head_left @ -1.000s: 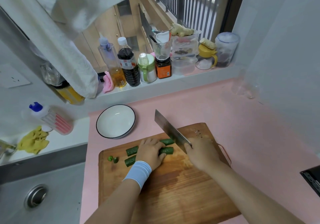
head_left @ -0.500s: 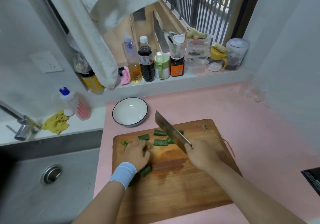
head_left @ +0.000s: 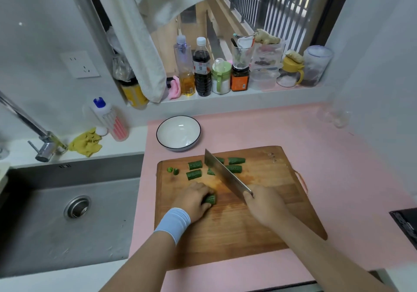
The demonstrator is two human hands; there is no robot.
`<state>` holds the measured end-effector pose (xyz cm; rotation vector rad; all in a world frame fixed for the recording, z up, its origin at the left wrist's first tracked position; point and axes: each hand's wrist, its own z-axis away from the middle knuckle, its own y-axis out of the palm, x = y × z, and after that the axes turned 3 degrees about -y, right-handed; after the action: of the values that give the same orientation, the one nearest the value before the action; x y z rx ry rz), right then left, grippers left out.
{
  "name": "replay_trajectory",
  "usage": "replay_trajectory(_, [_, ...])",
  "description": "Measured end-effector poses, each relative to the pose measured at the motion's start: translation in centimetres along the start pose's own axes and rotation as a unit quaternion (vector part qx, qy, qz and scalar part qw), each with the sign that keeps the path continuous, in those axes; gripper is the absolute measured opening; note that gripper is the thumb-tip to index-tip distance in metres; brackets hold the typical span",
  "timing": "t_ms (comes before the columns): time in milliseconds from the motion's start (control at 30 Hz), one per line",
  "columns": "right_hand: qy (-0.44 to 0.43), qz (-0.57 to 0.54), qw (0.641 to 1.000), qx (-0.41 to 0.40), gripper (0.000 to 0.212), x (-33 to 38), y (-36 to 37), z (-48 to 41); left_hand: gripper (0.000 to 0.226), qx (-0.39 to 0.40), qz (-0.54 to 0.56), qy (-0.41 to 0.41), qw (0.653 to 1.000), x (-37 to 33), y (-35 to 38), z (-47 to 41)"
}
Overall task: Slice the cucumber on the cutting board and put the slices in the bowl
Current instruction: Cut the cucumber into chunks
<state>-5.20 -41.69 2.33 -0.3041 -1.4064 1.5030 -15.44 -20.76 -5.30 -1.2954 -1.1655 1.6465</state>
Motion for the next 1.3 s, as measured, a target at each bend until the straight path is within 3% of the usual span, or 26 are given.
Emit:
replay_trajectory(167, [0.006, -0.012, 1.0, 0.009, 0.029, -1.7, 0.1, 1.3, 0.033, -0.013, 0.034, 0.075, 0.996, -2.2, 2.3, -1.3])
replay_trajectory(267, [0.003, -0.008, 1.0, 0.014, 0.03, -2.5, 0.1, 1.7, 0.031, -0.058, 0.047, 0.099, 0.992, -2.6, 3.7, -1.3])
replay_trajectory(467, [0.0, 0.022, 1.0, 0.017, 0.035, -3.1, 1.0, 2.2, 0.037, -0.138, 0.108, 0.058, 0.983, -3.1, 5.5, 0.9])
replay_trajectory(633, [-0.011, 0.0, 1.0, 0.018, 0.034, -3.3, 1.1, 2.3, 0.011, -0.196, 0.152, -0.006, 0.969, -2.7, 7.0, 1.2])
replay_trajectory(833, [-0.013, 0.003, 1.0, 0.023, 0.026, -3.0, 1.5, 2.0, 0.024, -0.231, 0.148, -0.012, 0.962, -3.1, 7.8, 0.8])
replay_trajectory(1033, [-0.01, -0.008, 1.0, 0.026, 0.033, -2.8, 1.6, 2.2, 0.014, -0.231, 0.153, 0.029, 0.961, -3.4, 8.4, 0.8])
replay_trajectory(1300, [-0.017, -0.008, 1.0, 0.024, 0.024, -2.0, 1.2, 2.1, 0.012, -0.241, 0.156, 0.053, 0.956, -3.3, 8.4, 0.6])
